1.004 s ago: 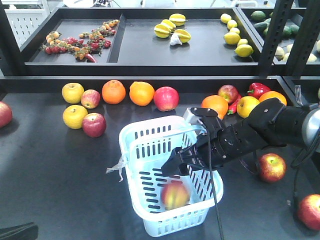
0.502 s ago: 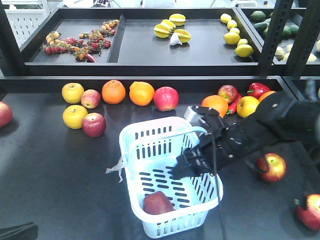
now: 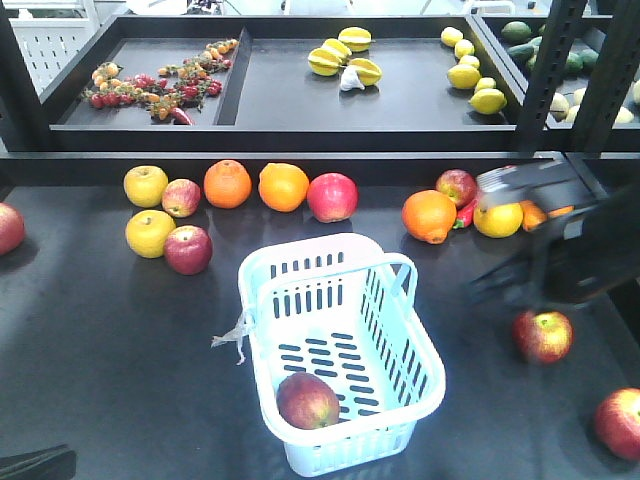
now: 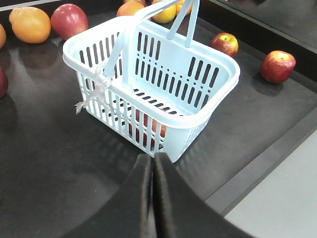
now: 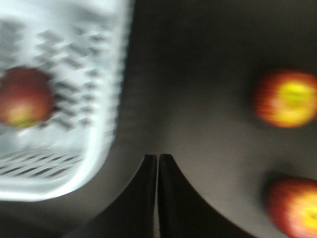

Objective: Pick three apples into basket with both arms
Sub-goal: 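Move the right gripper back to the second red apple nearer the robot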

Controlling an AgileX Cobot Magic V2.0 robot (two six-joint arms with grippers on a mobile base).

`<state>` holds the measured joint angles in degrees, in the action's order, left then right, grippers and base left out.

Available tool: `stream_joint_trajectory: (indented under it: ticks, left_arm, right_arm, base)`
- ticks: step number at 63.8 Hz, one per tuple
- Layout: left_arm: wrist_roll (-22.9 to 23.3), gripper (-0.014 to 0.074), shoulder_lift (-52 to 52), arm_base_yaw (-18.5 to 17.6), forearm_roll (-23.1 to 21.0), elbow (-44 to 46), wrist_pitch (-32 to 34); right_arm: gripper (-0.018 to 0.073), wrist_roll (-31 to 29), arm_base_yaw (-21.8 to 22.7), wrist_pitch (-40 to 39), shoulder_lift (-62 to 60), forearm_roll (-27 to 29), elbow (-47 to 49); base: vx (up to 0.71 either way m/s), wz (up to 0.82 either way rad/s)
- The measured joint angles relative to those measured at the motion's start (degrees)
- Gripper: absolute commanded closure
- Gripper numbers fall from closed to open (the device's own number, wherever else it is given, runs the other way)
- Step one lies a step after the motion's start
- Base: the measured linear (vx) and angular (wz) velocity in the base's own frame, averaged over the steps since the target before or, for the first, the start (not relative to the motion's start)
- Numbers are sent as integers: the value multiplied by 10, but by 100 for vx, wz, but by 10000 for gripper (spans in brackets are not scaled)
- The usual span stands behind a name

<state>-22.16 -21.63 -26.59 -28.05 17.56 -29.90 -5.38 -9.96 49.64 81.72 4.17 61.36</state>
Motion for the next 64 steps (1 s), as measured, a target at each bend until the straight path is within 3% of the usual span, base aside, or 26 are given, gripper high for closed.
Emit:
stream_joint_trajectory:
  ticks: [10, 17, 29, 37, 64]
  left_arm:
    - [0, 604, 0, 0, 0, 0, 0]
    - [0, 604, 0, 0, 0, 0, 0]
    - [0, 604, 0, 0, 0, 0, 0]
    - [0, 604, 0, 0, 0, 0, 0]
    - [0, 604, 0, 0, 0, 0, 0]
  right_arm:
    - [531, 16, 90, -16, 10, -32, 1]
    - [427, -6, 130, -12, 37, -26, 16]
    - [33, -71, 149, 17, 117, 15, 89]
    - [-169, -77, 149, 26, 171, 18, 138]
    - [-144, -35, 149, 51, 334, -34, 235]
  base:
    - [0, 0]
    - [0, 0]
    - [0, 0]
    - [0, 0]
    - [0, 0]
